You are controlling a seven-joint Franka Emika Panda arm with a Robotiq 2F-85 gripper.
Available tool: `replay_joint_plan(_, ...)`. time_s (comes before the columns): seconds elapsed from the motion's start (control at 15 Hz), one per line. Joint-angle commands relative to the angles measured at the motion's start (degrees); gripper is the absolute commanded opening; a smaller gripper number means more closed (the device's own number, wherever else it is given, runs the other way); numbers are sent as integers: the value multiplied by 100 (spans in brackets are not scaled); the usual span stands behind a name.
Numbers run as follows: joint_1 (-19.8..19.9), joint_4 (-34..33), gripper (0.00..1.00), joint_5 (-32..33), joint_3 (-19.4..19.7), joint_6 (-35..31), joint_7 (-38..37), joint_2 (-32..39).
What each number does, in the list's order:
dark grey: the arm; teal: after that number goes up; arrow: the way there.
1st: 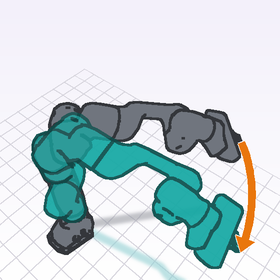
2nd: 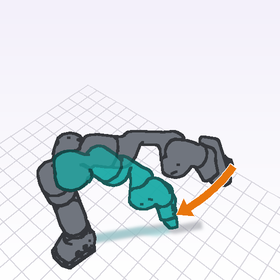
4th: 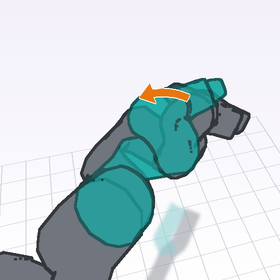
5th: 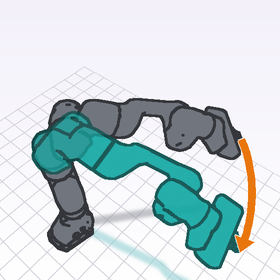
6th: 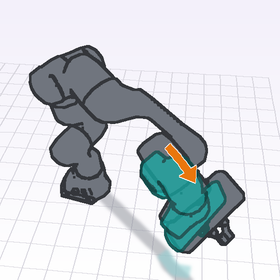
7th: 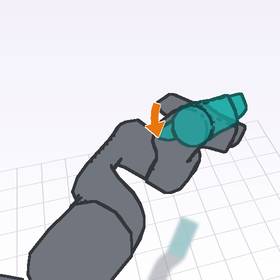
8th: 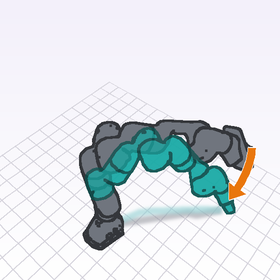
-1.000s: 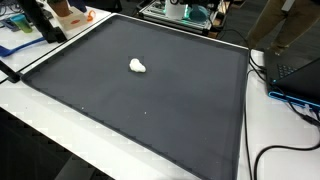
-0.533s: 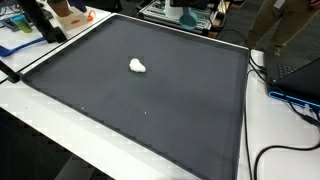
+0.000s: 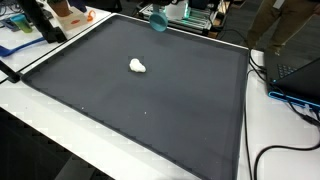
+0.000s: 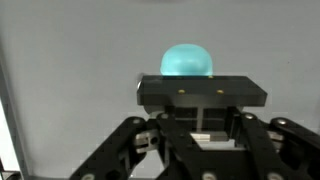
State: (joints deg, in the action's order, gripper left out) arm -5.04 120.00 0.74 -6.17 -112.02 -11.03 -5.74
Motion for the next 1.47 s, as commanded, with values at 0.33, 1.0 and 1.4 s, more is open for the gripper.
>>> replay_joint_plan(0.33, 53, 5, 22, -186, 95, -207, 215, 248)
replay_joint_plan(1.0, 212, 8, 22, 421, 341, -1143, 146, 971)
replay_joint_plan(1.4, 199, 52, 22, 559, 375, -1721, 70, 1133)
